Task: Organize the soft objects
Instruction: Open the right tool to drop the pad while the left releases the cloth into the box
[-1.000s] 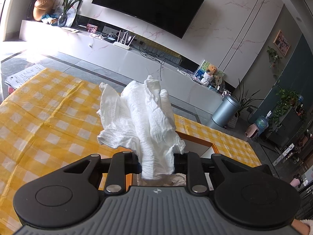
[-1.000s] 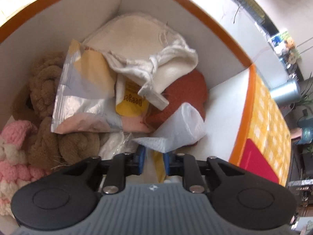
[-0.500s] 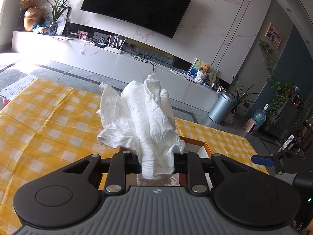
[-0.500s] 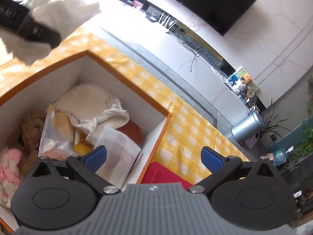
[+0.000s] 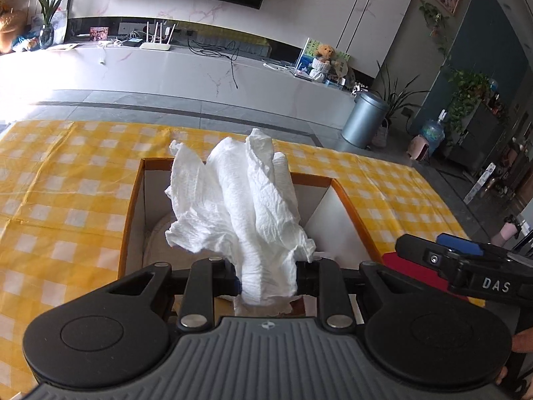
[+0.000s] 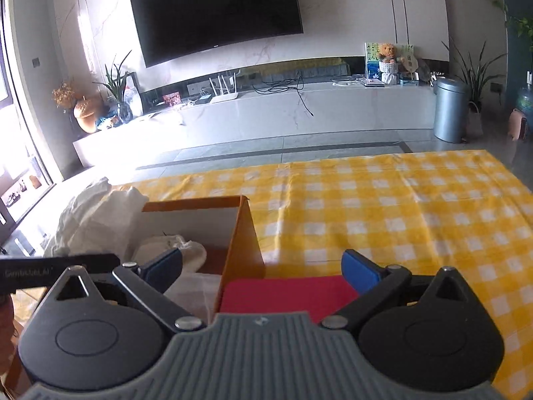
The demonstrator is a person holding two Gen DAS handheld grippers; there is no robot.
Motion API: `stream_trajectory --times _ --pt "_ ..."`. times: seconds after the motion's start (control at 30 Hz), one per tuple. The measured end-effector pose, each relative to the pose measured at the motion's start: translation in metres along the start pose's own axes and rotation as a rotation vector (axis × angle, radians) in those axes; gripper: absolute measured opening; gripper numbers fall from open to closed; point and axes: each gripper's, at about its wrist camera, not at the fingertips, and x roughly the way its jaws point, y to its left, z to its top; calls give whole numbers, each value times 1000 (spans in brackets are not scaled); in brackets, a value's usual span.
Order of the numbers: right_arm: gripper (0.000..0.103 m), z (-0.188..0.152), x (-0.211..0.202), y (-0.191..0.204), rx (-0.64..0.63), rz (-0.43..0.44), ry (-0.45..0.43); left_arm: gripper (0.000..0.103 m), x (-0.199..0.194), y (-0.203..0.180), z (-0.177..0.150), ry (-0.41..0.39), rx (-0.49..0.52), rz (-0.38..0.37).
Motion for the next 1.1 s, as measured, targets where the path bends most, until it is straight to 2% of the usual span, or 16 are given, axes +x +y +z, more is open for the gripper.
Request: stream_trajectory --times 0.1,0.2,0.33,0.5,0.6,0.67,0.73,0.83,1.03,1.1 --pt "99 -10 3 4 -39 -2 24 27 11 -9 -5 33 83 126" --pt "98 -14 6 7 -71 10 22 27 21 -12 -12 84 117 203" --pt "98 -15 1 10 -77 41 12 28 23 -4 -10 114 82 224" --pt "98 -14 2 9 -81 8 22 43 23 -9 -14 161 150 212" --pt "98 -15 -3 9 -81 2 9 58 17 -20 -22 161 246 204" --pt "98 -14 -7 10 -92 1 0 88 7 -32 -27 156 331 217" --pt "98 -14 -9 9 -92 -4 -7 89 -7 -41 -28 99 386 242" --pt "98 -12 -8 8 -81 -6 5 89 -20 -46 -25 98 410 274" --pt "98 -13 -5 7 -73 -3 23 89 -39 -37 -10 60 269 263" --pt "98 -12 -5 6 -67 -4 26 89 -43 -37 -7 16 254 245"
